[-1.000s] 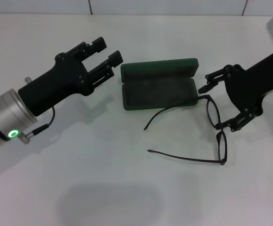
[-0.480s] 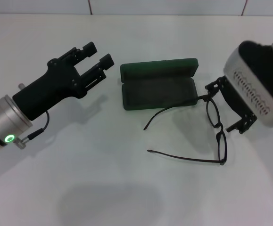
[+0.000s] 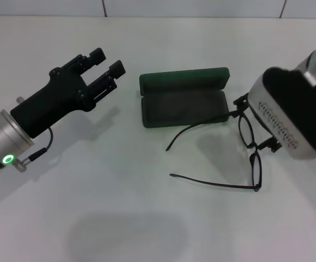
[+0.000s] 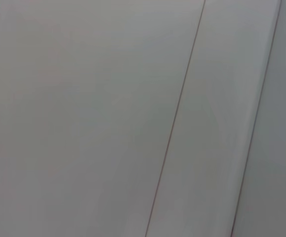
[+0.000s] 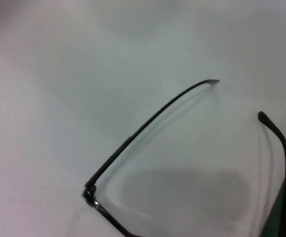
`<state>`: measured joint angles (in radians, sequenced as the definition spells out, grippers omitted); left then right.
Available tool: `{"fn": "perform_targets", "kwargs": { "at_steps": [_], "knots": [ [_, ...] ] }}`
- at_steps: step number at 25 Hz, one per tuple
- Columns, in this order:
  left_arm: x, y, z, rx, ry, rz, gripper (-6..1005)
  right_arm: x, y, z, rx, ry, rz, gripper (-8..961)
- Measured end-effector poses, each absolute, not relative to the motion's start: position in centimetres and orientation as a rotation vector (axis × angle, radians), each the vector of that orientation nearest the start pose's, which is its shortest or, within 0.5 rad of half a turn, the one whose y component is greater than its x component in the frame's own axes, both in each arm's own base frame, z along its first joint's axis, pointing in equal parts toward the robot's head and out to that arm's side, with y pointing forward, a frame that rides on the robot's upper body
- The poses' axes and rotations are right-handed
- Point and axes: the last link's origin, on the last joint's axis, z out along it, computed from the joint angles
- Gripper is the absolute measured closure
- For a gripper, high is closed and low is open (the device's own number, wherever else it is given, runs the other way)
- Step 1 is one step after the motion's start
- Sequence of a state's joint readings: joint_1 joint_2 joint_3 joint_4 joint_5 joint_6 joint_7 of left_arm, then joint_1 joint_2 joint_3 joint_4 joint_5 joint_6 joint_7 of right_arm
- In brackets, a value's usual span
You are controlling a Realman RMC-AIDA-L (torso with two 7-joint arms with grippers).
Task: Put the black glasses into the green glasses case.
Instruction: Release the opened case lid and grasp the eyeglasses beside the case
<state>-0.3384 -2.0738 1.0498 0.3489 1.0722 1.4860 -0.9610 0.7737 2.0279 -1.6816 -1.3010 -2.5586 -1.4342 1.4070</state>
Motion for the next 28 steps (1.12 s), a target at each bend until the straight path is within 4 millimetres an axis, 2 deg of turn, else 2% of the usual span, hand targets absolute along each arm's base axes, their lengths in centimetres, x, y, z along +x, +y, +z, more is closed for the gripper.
{"fn": "perform_targets", "kwargs": {
  "at_steps": [15,28],
  "knots": [
    [-28.3,30.2,-0.6,-2.153,-0.601,-1.187,381,11.8,35.6,-5.6,-2.719,-1.348,-0.877,149],
    [-28.0,30.3,-0.8,-2.150,-0.602,-1.192,381,12.5,35.3,-7.1,-2.714,-1.399,-0.870,156]
  ]
}}
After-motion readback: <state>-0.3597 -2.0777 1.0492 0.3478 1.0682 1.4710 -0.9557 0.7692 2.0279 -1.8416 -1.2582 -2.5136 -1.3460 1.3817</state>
